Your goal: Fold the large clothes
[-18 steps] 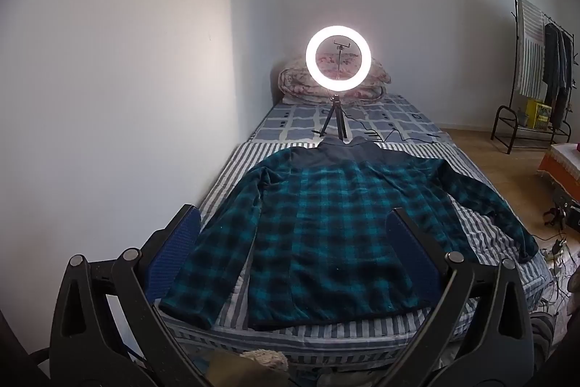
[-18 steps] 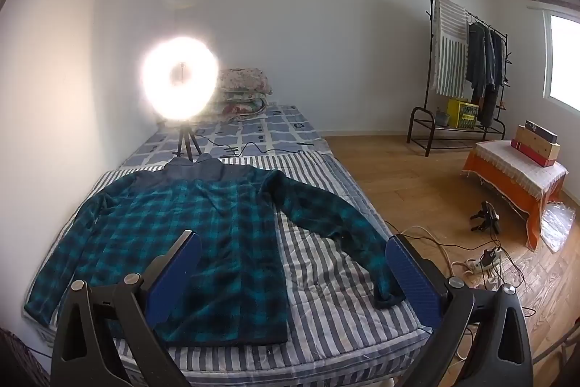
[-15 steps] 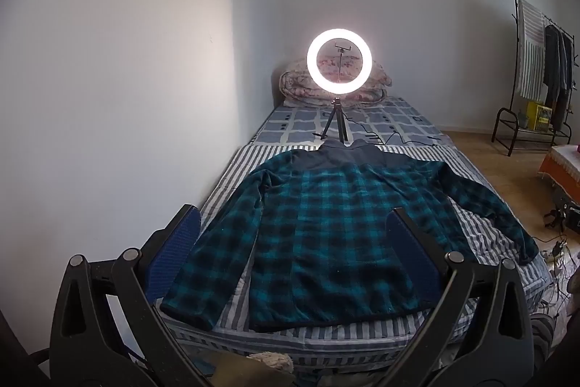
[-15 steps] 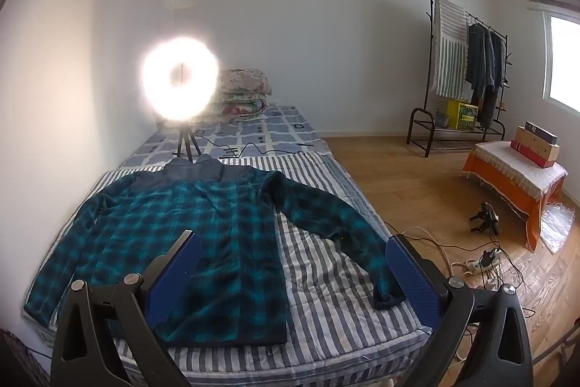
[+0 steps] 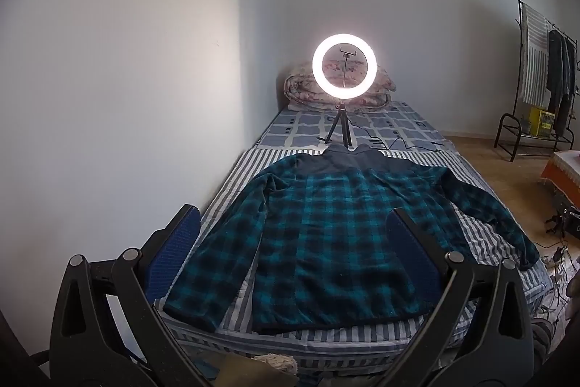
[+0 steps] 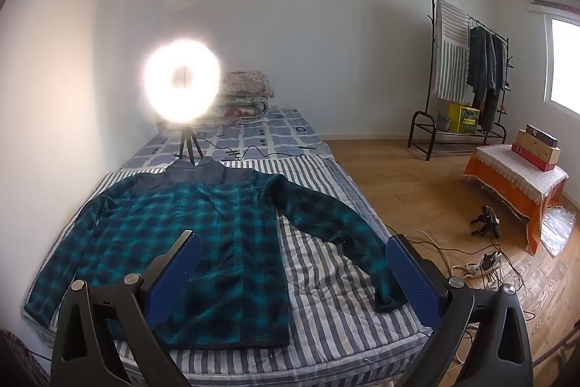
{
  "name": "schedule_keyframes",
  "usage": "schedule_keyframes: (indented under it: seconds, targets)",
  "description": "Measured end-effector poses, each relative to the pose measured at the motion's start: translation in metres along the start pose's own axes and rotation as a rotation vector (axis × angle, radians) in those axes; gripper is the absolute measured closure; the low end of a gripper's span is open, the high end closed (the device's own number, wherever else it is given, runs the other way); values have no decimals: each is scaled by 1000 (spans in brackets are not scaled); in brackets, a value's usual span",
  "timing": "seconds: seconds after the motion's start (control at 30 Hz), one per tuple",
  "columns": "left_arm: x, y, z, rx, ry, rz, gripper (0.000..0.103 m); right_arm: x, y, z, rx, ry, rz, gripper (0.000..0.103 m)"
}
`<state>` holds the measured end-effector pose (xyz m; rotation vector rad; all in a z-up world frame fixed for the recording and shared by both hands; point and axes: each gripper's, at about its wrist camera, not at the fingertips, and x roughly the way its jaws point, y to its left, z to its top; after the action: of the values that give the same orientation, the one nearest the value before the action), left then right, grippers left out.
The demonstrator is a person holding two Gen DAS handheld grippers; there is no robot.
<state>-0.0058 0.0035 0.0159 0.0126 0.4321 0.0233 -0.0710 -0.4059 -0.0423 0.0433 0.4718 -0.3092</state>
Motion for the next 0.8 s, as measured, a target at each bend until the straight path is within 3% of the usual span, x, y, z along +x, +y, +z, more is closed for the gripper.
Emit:
schedule_keyframes:
  seconds: [0.8]
  targets:
    - [0, -3, -3, 9, -23, 18, 0, 2, -2, -3, 0, -2, -9, 0]
